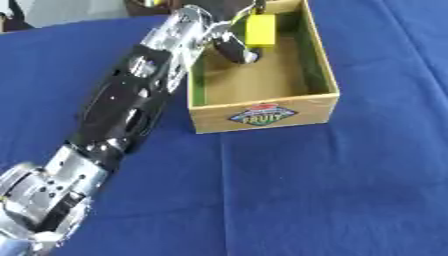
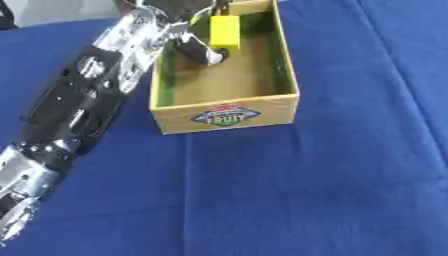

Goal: Pick up objects on the table and place them in the box.

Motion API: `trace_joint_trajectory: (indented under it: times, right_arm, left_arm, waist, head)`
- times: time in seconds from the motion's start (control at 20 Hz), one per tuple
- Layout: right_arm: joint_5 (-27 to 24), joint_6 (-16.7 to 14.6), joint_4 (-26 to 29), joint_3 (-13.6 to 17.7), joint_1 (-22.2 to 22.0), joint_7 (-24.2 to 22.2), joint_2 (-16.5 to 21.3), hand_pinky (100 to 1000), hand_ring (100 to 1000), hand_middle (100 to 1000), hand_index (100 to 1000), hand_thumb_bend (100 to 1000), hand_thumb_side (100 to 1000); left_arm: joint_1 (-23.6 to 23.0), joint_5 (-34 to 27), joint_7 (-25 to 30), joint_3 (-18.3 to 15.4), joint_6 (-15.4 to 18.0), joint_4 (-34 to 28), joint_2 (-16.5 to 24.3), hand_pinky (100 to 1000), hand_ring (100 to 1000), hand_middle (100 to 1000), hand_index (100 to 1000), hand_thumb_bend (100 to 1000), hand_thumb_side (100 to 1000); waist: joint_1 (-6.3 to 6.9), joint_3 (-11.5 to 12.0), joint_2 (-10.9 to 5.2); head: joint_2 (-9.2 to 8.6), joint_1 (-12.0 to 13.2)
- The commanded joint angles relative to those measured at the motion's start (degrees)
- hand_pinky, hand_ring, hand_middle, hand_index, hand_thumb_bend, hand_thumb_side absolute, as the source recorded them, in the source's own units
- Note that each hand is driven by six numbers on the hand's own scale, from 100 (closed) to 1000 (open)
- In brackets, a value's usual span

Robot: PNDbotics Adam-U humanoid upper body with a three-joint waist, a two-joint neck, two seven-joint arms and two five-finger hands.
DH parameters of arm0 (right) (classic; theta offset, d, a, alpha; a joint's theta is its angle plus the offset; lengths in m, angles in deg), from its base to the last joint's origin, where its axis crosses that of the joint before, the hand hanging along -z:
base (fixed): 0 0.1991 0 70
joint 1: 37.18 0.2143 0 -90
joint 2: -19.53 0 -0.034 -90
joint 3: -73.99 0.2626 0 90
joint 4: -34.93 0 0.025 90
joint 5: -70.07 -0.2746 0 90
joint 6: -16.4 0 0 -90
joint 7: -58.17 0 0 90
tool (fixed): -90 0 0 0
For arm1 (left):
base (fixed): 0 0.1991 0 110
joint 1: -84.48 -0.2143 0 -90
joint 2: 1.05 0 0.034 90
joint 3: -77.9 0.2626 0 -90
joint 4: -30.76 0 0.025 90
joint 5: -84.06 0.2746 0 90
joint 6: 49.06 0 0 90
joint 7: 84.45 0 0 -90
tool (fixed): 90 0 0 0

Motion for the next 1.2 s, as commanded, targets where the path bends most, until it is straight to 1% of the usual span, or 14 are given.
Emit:
trace_joint_trajectory:
  times: [0.05,0.2,0.35,0.4,0.5,0.55,0.6,0.65,0.7,0.8,0.95,1.0,1.1,1.2]
  right_arm:
    - [-0.39,-0.10,1.07,0.33,0.37,-0.05,0.78,712,671,518,770,100,993]
    - [-0.41,-0.14,1.07,0.37,0.30,0.04,0.80,712,671,519,770,100,993]
    - [-0.46,-0.13,1.07,0.37,0.28,0.12,0.77,712,671,519,770,100,993]
    - [-0.45,-0.12,1.07,0.39,0.24,0.14,0.78,712,671,519,770,100,994]
    - [-0.43,-0.13,1.07,0.43,0.13,0.20,0.82,712,671,519,770,100,995]
    - [-0.41,-0.14,1.07,0.45,0.09,0.23,0.84,712,671,519,770,100,995]
    - [-0.39,-0.14,1.07,0.50,-0.01,0.27,0.87,712,671,520,770,100,995]
    - [-0.34,-0.16,1.07,0.57,-0.17,0.34,0.92,712,671,520,770,100,1000]
    - [-0.29,-0.16,1.07,0.65,-0.32,0.43,0.93,712,671,520,770,100,995]
    - [-0.19,-0.15,1.07,0.80,-0.60,0.61,0.91,712,671,520,770,100,995]
    - [0.03,-0.15,1.07,1.11,-1.17,0.99,0.95,712,671,520,770,100,994]
    - [0.10,-0.14,1.07,1.19,-1.31,1.11,0.96,712,671,521,770,100,994]
    - [0.24,-0.12,1.07,1.34,-1.57,1.36,1.00,712,671,521,770,100,995]
    - [0.32,-0.13,1.07,1.34,-1.62,1.50,1.05,712,671,521,770,100,995]
  left_arm:
    - [0.47,1.29,2.56,0.19,1.01,-0.35,0.06,428,533,592,739,300,521]
    - [-0.09,1.66,4.73,0.26,1.73,-0.50,-0.15,533,621,685,831,337,575]
    - [-0.54,1.45,6.23,0.22,1.84,-0.83,-0.13,569,692,759,905,358,596]
    - [-0.70,1.43,6.54,0.21,1.74,-1.05,-0.05,604,746,821,970,450,681]
    - [-1.05,1.50,6.88,0.25,1.73,-2.02,0.29,642,779,847,985,607,843]
    - [-1.22,1.56,6.91,0.32,1.85,-2.64,0.49,642,779,847,985,607,843]
    - [-1.42,1.52,6.43,0.34,2.14,-3.68,0.82,675,805,860,990,691,1000]
    - [-1.81,1.28,5.33,0.21,2.39,-5.08,1.33,663,800,851,987,530,1000]
    - [-2.37,0.82,3.98,-0.07,2.39,-6.48,1.89,645,786,834,977,717,1000]
    - [-3.80,-1.11,0.71,-1.16,1.41,-9.73,3.15,607,754,792,950,682,1000]
    - [-6.61,-9.06,-4.95,-4.08,-2.53,-17.86,5.71,574,718,740,929,560,1000]
    - [-7.31,-12.42,-6.47,-4.83,-3.92,-20.77,6.58,553,687,700,909,450,1000]
    - [-8.79,-21.14,-10.46,-6.82,-6.92,-27.78,8.72,534,668,679,898,405,1000]
    - [-9.83,-27.17,-12.02,-7.06,-9.34,-31.87,10.28,534,668,679,898,405,1000]
  waist:
    - [-0.76,0.04,-1.18]
    - [-0.84,0.14,-1.31]
    - [-0.89,0.19,-1.45]
    - [-0.92,0.23,-1.50]
    - [-0.94,0.36,-1.63]
    - [-0.94,0.40,-1.67]
    - [-0.95,0.52,-1.77]
    - [-0.97,0.69,-1.87]
    - [-1.01,0.89,-1.98]
    - [-1.12,1.31,-2.21]
    - [-1.27,2.19,-2.63]
    - [-1.31,2.46,-2.76]
    - [-1.43,3.08,-3.05]
    - [-1.43,3.21,-3.13]
  head:
    - [-0.10,0.16]
    - [0.01,0.13]
    - [0.05,0.12]
    - [0.06,0.10]
    - [0.21,-0.02]
    - [0.26,-0.07]
    - [0.35,-0.24]
    - [0.44,-0.41]
    - [0.52,-0.62]
    - [0.70,-1.08]
    - [1.04,-1.83]
    - [1.16,-2.03]
    - [1.44,-2.49]
    - [1.52,-2.59]
